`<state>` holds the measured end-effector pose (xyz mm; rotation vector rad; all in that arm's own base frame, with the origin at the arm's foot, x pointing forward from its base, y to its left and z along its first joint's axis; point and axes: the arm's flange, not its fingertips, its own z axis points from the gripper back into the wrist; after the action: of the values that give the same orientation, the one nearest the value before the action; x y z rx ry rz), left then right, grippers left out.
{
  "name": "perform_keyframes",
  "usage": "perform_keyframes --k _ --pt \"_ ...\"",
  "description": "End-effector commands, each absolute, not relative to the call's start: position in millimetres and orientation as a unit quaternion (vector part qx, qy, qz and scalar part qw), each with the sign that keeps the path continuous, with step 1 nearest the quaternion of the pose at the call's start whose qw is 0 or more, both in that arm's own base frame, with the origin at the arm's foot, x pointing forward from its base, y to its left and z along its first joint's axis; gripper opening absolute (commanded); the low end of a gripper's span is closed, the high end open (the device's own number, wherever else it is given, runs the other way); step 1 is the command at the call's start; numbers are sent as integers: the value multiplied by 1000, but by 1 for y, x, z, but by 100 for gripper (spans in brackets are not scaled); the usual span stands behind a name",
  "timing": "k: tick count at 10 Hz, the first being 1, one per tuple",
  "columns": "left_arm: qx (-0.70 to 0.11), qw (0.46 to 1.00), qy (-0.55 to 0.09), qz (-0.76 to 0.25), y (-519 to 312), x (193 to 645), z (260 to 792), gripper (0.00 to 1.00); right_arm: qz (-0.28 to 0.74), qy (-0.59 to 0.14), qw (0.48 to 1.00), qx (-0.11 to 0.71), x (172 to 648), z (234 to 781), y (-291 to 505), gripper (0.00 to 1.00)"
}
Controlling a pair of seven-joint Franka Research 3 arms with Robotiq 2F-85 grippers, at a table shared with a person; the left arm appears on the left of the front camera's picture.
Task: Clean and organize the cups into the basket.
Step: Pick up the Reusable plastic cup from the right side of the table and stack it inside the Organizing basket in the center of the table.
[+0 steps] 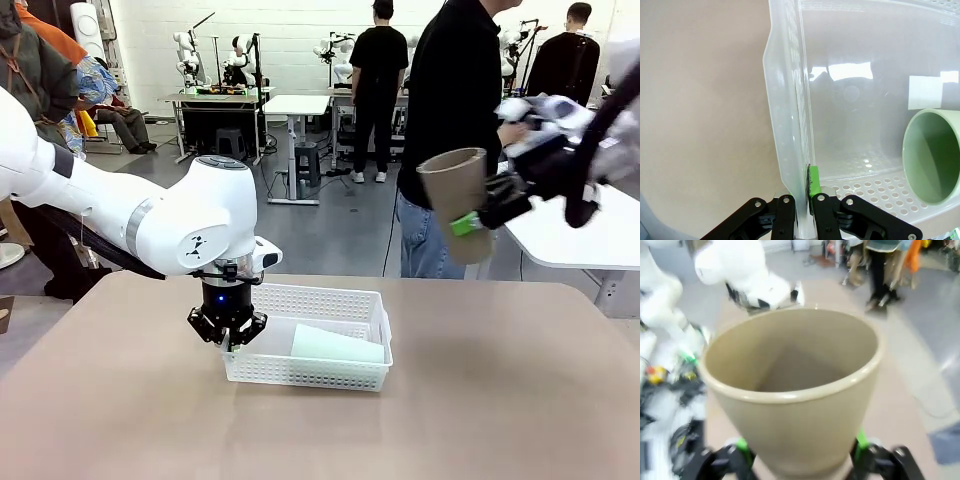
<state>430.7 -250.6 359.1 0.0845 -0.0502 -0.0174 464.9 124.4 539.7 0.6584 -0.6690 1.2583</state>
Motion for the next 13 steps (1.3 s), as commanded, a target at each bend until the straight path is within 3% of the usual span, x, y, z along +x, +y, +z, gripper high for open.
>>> perform_keyframes --k 1,3,5,13 --pt "49 998 -31 -15 -250 430 360 0 618 -176 723 254 511 547 181 84" --pt "49 998 -31 -15 -250 430 360 0 642 -88 723 240 530 533 233 84" --pt "49 998 -31 -15 -250 430 360 0 668 -50 705 232 543 511 275 84" --pt "49 998 -31 -15 -250 430 360 0 690 -60 645 322 547 411 310 84"
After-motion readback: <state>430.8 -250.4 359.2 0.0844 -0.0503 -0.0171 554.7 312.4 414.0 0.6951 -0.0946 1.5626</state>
